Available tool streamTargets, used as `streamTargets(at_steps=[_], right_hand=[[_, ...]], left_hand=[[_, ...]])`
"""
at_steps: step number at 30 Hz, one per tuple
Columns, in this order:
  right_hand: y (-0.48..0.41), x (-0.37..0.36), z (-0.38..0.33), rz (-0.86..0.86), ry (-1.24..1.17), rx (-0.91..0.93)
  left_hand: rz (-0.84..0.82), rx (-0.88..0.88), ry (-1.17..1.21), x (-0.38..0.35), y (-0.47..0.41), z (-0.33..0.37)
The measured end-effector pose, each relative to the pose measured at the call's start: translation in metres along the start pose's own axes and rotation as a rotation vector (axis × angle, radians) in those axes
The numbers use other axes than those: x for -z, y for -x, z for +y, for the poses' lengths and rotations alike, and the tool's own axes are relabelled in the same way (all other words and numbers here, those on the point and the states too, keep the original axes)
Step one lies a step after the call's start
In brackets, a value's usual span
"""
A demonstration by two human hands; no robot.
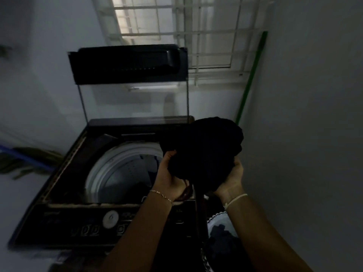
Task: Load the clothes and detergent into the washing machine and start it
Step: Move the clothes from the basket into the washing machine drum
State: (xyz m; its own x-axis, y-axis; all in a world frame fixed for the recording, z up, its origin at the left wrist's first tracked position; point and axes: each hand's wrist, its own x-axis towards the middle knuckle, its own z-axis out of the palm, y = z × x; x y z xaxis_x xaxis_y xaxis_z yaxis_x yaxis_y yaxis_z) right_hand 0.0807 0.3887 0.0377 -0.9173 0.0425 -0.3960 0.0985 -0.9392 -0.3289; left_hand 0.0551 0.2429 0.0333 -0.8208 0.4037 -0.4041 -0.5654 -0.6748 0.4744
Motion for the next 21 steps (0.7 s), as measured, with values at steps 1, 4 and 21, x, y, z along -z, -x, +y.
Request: streamTargets(at_steps=[1, 4, 21], right_hand=[[-0.006, -0.004, 0.007, 0.002, 0.005, -0.007], [-0.028, -0.016, 0.030, 0.028, 0.015, -0.002], [-0.168, -0.048, 0.205, 0.229, 0.501, -0.263]], left_hand=[[0.018, -0.029, -0.019, 0.006, 0.001, 0.010], [0.048, -0.087, -0.109, 0.030, 0.000, 0.042], [0.317, 0.107, -0.390, 0.197, -0.042, 0.205]])
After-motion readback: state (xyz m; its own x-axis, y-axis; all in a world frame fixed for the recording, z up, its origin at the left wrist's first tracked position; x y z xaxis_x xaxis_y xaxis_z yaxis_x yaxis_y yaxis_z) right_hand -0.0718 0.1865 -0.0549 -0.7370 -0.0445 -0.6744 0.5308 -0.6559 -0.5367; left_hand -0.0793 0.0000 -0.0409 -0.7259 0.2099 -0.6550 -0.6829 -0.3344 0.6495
